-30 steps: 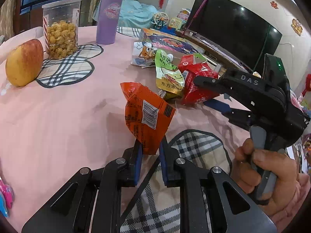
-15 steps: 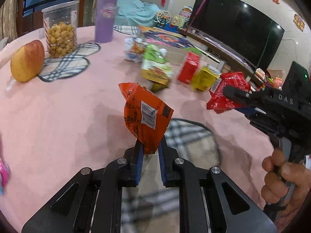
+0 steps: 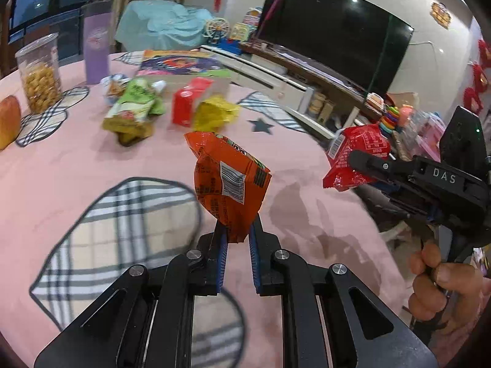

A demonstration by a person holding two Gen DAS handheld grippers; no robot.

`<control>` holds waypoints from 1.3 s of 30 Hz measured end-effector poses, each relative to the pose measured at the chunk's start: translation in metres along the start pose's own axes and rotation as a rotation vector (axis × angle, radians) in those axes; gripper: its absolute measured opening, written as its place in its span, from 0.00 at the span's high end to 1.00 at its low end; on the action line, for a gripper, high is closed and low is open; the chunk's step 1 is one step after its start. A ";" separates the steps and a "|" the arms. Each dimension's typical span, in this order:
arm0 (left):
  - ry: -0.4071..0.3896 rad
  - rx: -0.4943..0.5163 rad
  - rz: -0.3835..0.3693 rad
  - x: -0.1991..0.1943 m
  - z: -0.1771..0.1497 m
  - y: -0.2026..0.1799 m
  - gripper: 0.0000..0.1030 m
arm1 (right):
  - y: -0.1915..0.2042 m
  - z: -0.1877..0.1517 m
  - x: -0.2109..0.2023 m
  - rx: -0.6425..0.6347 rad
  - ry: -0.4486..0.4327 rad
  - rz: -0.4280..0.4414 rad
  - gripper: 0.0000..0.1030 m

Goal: Collect trash
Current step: 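Carry both packets over the trash bin and open both tools to drop them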

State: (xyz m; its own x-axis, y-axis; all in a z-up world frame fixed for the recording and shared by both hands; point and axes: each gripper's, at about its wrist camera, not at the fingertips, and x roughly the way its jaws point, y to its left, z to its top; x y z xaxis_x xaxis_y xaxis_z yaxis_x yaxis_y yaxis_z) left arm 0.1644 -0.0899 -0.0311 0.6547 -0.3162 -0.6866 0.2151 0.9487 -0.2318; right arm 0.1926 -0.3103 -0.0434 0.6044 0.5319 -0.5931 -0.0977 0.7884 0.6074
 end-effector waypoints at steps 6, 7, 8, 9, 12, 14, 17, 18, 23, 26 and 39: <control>0.003 0.055 -0.037 0.005 0.001 -0.031 0.88 | -0.019 0.001 -0.022 0.016 -0.021 -0.025 0.79; 0.007 0.067 -0.047 0.007 0.001 -0.036 0.88 | -0.022 0.001 -0.027 0.020 -0.029 -0.030 0.79; 0.007 0.075 -0.053 0.008 0.002 -0.040 0.88 | -0.025 0.002 -0.029 0.025 -0.037 -0.033 0.79; 0.008 0.088 -0.064 0.011 0.004 -0.045 0.88 | -0.028 0.002 -0.033 0.033 -0.051 -0.041 0.79; 0.007 0.116 -0.095 0.014 0.008 -0.059 0.88 | -0.041 0.003 -0.048 0.061 -0.085 -0.061 0.79; 0.005 0.139 -0.114 0.016 0.010 -0.070 0.88 | -0.048 0.005 -0.055 0.075 -0.104 -0.076 0.79; 0.008 0.166 -0.140 0.018 0.012 -0.084 0.88 | -0.059 0.007 -0.066 0.098 -0.130 -0.103 0.79; 0.010 0.176 -0.150 0.020 0.014 -0.090 0.88 | -0.062 0.008 -0.070 0.102 -0.139 -0.113 0.79; 0.023 0.209 -0.179 0.028 0.018 -0.111 0.88 | -0.077 0.014 -0.084 0.114 -0.169 -0.151 0.79; 0.029 0.232 -0.192 0.032 0.023 -0.124 0.88 | -0.082 0.017 -0.087 0.119 -0.176 -0.169 0.79; 0.050 0.318 -0.227 0.050 0.042 -0.171 0.88 | -0.104 0.028 -0.096 0.143 -0.188 -0.206 0.79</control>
State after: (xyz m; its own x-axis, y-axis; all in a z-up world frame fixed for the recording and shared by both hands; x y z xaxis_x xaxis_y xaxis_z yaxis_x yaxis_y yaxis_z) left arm 0.1905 -0.2678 0.0035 0.5302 -0.5105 -0.6769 0.5691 0.8061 -0.1622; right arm 0.1669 -0.4516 -0.0347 0.7368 0.2888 -0.6114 0.1462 0.8148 0.5610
